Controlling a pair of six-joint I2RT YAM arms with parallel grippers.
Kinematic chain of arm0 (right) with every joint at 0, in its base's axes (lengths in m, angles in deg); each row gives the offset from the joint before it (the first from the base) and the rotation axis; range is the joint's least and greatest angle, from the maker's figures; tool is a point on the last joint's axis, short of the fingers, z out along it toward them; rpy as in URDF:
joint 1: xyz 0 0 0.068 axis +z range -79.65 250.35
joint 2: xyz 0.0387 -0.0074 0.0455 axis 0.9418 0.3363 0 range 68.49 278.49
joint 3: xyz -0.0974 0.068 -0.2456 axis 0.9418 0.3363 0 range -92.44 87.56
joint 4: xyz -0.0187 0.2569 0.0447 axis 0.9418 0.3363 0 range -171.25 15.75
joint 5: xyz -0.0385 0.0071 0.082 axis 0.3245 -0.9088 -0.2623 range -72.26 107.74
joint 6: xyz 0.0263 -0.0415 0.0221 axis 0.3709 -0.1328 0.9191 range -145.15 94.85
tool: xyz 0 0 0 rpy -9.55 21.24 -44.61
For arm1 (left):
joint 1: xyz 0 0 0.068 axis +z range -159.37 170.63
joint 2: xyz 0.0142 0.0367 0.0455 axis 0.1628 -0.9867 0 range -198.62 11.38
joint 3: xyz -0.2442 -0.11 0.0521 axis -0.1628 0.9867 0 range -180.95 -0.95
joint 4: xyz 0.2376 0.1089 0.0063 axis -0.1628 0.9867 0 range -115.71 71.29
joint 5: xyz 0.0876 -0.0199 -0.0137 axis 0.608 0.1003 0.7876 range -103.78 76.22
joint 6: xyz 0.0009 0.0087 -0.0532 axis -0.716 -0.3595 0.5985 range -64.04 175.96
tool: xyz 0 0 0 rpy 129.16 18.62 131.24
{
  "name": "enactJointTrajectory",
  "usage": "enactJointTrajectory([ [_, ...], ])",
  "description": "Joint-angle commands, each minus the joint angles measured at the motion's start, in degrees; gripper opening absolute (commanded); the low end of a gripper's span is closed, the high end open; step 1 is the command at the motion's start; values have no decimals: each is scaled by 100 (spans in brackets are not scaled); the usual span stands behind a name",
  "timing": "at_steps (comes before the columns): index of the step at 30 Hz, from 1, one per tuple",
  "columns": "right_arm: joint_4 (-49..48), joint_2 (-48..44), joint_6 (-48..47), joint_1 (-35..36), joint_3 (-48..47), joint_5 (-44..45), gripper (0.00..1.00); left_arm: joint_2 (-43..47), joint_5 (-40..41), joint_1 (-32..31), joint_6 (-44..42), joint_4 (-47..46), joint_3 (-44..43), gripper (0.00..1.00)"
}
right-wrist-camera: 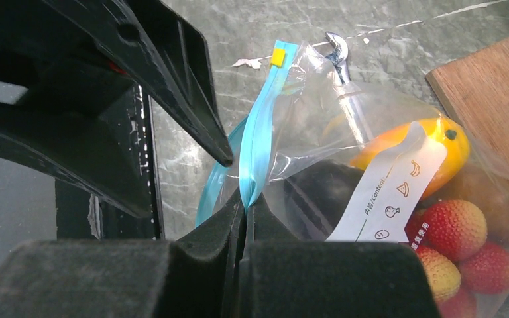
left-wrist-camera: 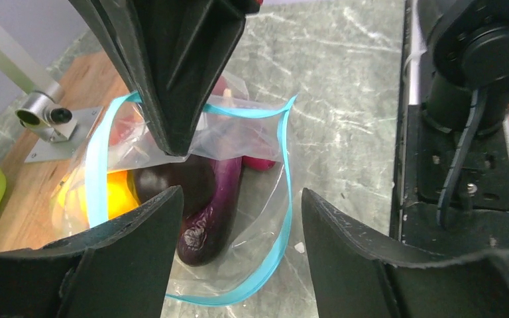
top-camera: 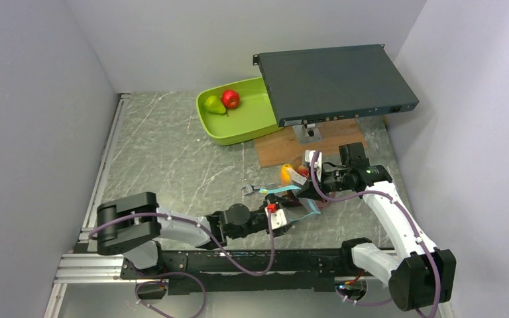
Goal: Open the zip-top bag and remove the fake food
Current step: Pick up the fake fruit from the zipper food storage bag.
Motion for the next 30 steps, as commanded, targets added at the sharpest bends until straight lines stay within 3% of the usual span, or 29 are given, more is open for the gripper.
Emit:
enactJointTrajectory([
  [1, -220, -125, 6, 29, -11, -201, 0, -438, 563, -13, -328, -140, -336, 69],
  [11, -106, -162, -126, 47, -36, -297, 0, -906, 1264, 153, -476, -473, -493, 67],
  [21, -24, -155, -222, 89, -34, -351, 0, -1164, 1428, 207, -347, -701, -718, 71],
  [30, 43, -175, -300, 108, -46, -412, 0, -1581, 1409, 351, -134, -1132, -843, 81],
])
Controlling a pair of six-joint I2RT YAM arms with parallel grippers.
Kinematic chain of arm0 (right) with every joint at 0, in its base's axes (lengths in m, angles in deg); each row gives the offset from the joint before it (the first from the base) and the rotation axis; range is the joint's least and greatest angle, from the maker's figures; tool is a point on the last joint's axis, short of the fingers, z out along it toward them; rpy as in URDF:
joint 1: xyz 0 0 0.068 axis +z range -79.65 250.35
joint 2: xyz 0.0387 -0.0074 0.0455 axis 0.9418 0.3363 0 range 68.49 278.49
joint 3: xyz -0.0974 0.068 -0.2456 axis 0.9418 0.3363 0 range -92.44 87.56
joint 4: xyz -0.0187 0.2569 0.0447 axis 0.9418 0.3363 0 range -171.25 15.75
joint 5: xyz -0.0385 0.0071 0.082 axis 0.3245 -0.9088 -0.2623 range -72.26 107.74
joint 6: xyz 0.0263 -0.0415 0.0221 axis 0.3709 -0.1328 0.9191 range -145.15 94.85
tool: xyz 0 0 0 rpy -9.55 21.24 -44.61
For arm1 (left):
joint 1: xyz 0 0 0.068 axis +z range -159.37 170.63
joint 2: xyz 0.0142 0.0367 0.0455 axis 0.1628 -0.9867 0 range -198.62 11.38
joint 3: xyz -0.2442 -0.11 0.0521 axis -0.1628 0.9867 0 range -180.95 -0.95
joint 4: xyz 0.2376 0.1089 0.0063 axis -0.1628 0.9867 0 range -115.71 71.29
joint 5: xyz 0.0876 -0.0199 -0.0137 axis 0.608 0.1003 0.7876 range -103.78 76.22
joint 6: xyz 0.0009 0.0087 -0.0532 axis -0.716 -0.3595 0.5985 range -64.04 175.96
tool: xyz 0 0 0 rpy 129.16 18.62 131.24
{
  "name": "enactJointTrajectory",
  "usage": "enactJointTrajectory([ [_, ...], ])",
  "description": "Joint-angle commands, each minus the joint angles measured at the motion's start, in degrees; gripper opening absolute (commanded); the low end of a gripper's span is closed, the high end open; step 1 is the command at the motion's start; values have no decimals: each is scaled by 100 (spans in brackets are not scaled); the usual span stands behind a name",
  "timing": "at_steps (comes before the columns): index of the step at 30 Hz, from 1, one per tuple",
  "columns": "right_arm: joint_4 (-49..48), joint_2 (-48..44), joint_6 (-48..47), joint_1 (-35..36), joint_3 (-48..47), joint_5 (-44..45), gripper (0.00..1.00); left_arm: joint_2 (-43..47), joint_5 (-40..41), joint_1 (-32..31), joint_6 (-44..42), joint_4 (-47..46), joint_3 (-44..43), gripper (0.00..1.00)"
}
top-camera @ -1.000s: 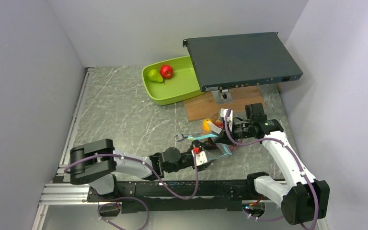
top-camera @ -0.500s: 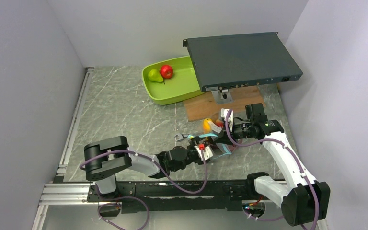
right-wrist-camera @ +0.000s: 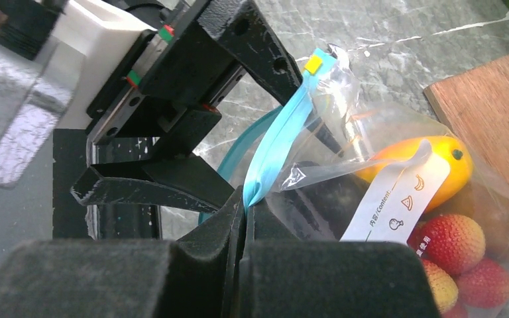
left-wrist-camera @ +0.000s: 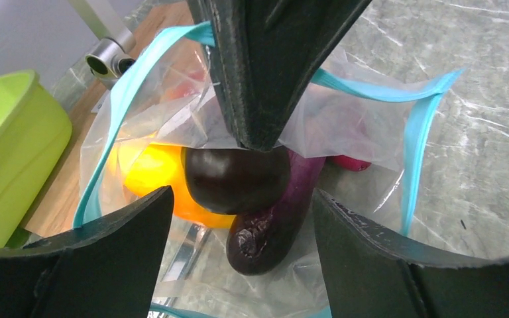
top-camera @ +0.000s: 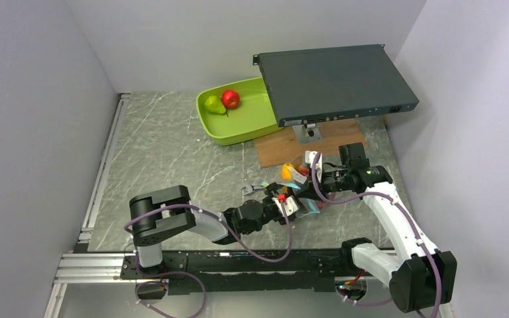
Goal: Open the zip-top bag and remove the fake food
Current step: Pick up the fake fruit from the zipper food storage bag.
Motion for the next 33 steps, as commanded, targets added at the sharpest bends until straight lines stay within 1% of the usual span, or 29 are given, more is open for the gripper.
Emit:
enactJointTrajectory([
  [1, 88, -114, -194, 40, -45, -308, 0, -167, 55, 126, 170, -591, -170, 82],
  [7, 142, -111, -258, 62, -50, -364, 0, -331, -205, 277, 247, -878, -216, 86],
  [13, 158, -110, -283, 88, -59, -373, 0, -445, -446, 293, 229, -797, -325, 88],
  [19, 176, -108, -304, 103, -58, -381, 0, -640, -201, 346, 222, -683, -469, 86],
  [23, 185, -98, -304, 114, -59, -386, 0, -765, -196, 442, 273, -599, -610, 86],
  [29, 185, -92, -311, 116, -66, -386, 0, -863, -216, 507, 373, -476, -749, 87],
  [33, 185, -93, -311, 123, -63, -380, 0, -973, -184, 527, 460, -484, -761, 91],
])
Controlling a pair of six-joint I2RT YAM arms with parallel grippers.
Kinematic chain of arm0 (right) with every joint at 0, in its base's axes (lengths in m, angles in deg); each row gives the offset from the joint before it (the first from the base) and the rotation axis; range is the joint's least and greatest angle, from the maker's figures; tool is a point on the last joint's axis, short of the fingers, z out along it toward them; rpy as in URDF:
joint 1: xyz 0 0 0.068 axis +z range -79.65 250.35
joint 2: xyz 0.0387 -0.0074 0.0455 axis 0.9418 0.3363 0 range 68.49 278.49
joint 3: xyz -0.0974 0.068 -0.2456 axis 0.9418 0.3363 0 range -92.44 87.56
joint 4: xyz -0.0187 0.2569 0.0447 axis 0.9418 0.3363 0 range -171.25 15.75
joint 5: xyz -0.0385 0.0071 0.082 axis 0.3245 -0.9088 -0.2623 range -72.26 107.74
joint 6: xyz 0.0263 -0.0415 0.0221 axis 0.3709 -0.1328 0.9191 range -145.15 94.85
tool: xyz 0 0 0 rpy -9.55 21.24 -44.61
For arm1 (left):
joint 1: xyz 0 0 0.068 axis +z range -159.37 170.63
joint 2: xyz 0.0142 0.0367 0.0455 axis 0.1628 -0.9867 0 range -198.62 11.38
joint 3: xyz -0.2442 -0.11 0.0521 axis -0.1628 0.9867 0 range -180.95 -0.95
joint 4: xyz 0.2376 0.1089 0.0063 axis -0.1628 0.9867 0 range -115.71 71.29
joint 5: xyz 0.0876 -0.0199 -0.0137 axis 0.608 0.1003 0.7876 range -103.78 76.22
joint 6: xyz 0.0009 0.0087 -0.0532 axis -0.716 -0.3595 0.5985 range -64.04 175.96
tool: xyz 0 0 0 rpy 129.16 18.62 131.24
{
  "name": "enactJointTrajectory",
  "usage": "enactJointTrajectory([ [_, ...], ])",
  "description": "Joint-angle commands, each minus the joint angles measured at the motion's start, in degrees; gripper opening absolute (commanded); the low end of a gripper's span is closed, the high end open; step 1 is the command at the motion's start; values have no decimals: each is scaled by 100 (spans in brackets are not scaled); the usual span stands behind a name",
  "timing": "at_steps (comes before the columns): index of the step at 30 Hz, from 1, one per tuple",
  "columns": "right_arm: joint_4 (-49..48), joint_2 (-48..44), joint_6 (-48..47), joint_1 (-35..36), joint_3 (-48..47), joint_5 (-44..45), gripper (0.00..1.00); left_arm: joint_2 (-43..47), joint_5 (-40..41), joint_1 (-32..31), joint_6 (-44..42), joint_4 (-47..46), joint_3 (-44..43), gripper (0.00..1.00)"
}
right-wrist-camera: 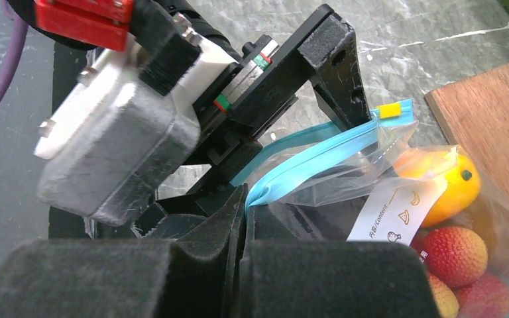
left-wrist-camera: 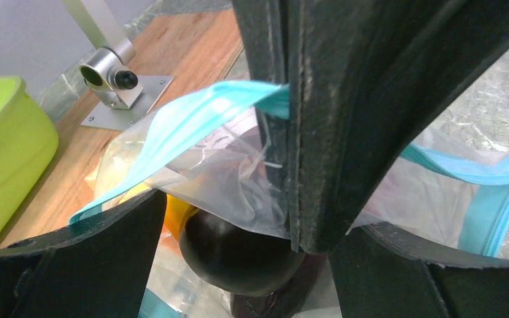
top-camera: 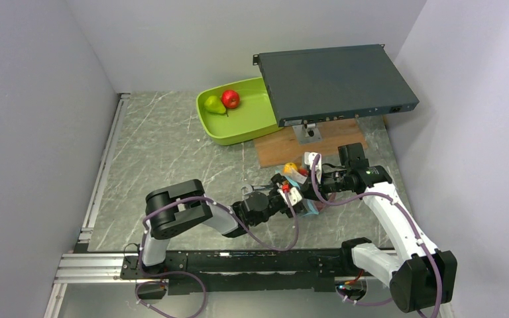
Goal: Open the zip-top bag and remove the fake food
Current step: Pick up the fake fruit from the zipper food storage bag.
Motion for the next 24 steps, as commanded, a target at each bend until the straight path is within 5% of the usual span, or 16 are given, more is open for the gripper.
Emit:
enactJointTrajectory([
  [1, 150, -89, -136, 53, -63, -346, 0, -188, 144, 150, 278, 34, -148, 91],
  [14, 158, -82, -145, 55, -65, -344, 0, -334, 57, 378, 700, 21, -72, 89],
  [24, 168, -70, -152, 59, -72, -333, 0, -245, -255, 474, 803, -38, 21, 64],
])
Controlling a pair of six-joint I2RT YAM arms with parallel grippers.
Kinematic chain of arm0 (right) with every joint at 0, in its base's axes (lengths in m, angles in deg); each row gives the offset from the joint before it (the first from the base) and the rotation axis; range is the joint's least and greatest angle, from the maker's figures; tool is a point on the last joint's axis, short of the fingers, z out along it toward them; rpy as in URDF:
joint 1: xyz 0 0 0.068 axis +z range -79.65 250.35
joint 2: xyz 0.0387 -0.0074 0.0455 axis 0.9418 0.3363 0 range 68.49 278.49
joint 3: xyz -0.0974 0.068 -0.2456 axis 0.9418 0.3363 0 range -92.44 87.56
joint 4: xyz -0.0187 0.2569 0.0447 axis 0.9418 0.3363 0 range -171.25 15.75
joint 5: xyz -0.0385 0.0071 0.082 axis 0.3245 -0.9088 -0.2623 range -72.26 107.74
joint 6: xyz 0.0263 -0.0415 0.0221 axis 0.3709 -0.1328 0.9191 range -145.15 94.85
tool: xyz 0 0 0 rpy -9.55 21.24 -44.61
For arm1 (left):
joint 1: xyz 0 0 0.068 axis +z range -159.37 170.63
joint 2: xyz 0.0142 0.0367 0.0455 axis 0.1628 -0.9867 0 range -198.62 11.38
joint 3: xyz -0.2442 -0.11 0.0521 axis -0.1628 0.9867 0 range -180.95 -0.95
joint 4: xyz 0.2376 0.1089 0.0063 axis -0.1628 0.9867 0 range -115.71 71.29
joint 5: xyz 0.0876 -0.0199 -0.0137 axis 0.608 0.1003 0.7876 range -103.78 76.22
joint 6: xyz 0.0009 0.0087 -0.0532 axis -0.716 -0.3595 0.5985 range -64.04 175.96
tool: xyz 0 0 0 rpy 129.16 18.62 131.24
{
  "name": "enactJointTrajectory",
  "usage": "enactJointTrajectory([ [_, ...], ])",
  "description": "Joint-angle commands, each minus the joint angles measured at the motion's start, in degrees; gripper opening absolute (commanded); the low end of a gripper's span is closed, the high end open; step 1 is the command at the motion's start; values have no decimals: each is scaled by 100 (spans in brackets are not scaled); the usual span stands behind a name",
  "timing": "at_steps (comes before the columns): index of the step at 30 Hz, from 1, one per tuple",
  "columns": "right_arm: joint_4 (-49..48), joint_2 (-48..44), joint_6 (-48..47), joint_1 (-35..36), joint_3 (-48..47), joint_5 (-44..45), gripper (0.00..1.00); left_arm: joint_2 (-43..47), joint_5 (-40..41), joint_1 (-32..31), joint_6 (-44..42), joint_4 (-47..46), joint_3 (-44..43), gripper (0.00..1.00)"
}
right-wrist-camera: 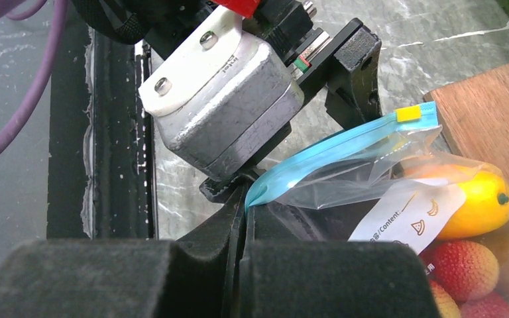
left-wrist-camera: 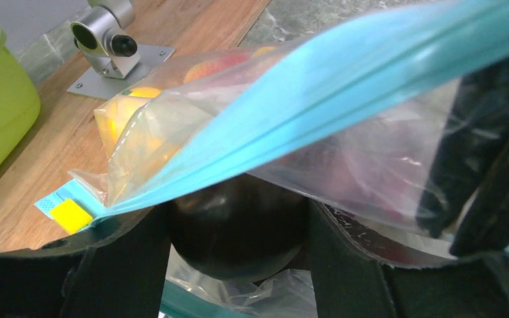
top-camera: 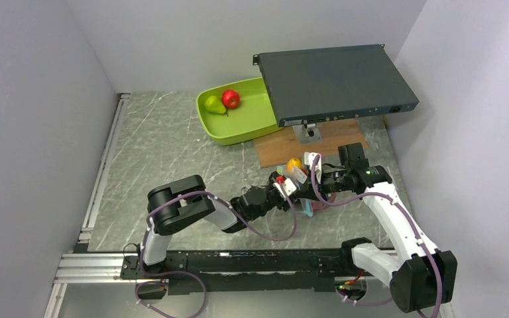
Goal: Open the zip-top bag and remove the fake food
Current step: Pick up the fake fruit from the zipper food storage bag.
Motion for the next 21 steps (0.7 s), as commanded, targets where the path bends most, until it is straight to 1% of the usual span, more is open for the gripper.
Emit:
enactJointTrajectory([
  [1, 166, -65, -123, 48, -74, -349, 0, 3, -78, 135, 116, -61, 56, 58],
  [2, 167, -63, -122, 49, -72, -344, 0, 40, -115, 138, 105, -56, 75, 51],
  [4, 162, -65, -121, 51, -72, -333, 0, 141, -211, 140, 111, -38, 125, 40],
  [12, 130, -56, -79, 49, -76, -263, 0, 801, -621, 131, 261, 361, 378, 13],
  [14, 105, -58, -54, 49, -72, -229, 0, 1014, -730, 128, 355, 522, 475, 9],
  [20, 51, -58, 13, 49, -65, -160, 0, 1527, -1063, 128, 602, 1036, 681, 3],
  [21, 43, -59, 21, 42, -63, -157, 0, 1587, -1139, 133, 800, 1128, 697, 2],
])
